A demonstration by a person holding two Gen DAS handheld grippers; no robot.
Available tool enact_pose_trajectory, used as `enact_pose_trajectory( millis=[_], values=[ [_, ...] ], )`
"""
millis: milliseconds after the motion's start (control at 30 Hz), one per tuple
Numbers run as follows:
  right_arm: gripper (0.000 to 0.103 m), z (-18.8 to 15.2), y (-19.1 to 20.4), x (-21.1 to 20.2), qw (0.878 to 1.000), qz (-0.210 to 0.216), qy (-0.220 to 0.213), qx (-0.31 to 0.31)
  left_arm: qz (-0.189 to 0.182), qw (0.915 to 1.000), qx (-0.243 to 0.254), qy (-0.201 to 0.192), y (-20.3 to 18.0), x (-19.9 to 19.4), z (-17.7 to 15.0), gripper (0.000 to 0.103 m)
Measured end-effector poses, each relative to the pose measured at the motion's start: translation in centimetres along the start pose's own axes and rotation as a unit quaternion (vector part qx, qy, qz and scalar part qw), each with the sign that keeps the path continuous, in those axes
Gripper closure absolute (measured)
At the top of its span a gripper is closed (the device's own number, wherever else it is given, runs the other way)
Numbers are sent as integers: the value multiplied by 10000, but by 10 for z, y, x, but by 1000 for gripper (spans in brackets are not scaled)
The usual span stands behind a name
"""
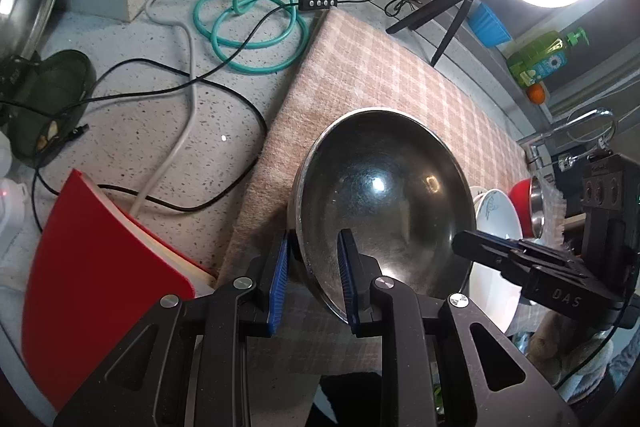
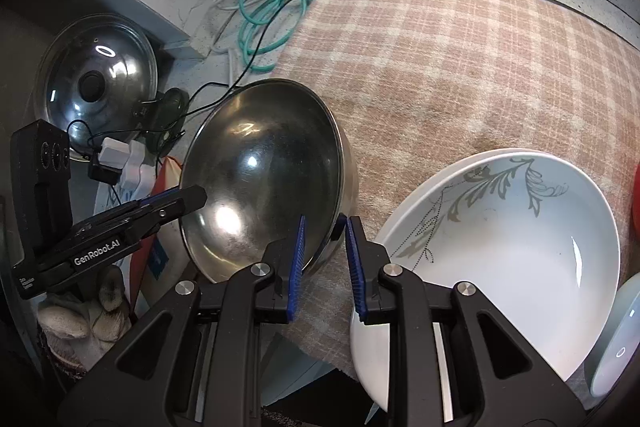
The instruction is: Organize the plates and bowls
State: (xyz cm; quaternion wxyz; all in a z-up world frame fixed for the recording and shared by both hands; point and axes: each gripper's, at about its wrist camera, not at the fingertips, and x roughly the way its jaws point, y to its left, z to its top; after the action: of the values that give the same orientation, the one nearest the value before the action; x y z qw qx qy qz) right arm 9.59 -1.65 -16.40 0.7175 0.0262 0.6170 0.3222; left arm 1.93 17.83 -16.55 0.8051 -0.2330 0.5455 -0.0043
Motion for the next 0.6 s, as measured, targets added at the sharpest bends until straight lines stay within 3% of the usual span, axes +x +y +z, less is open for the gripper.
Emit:
enact_pose_trajectory(
  millis=[300,500,600],
  values=[
    [64,0,4,-31,9989,-114,-430,-117,-80,9996,28,-269,-4,-17,7,79],
    [62,-15,-3,-60,9962,-298,-815,-105,-131,9985,103,-520,-14,-30,11,79],
    [61,-26,-14,-68,9956,-456,-808,-87,-181,9977,255,-600,-25,-34,15,79]
  ],
)
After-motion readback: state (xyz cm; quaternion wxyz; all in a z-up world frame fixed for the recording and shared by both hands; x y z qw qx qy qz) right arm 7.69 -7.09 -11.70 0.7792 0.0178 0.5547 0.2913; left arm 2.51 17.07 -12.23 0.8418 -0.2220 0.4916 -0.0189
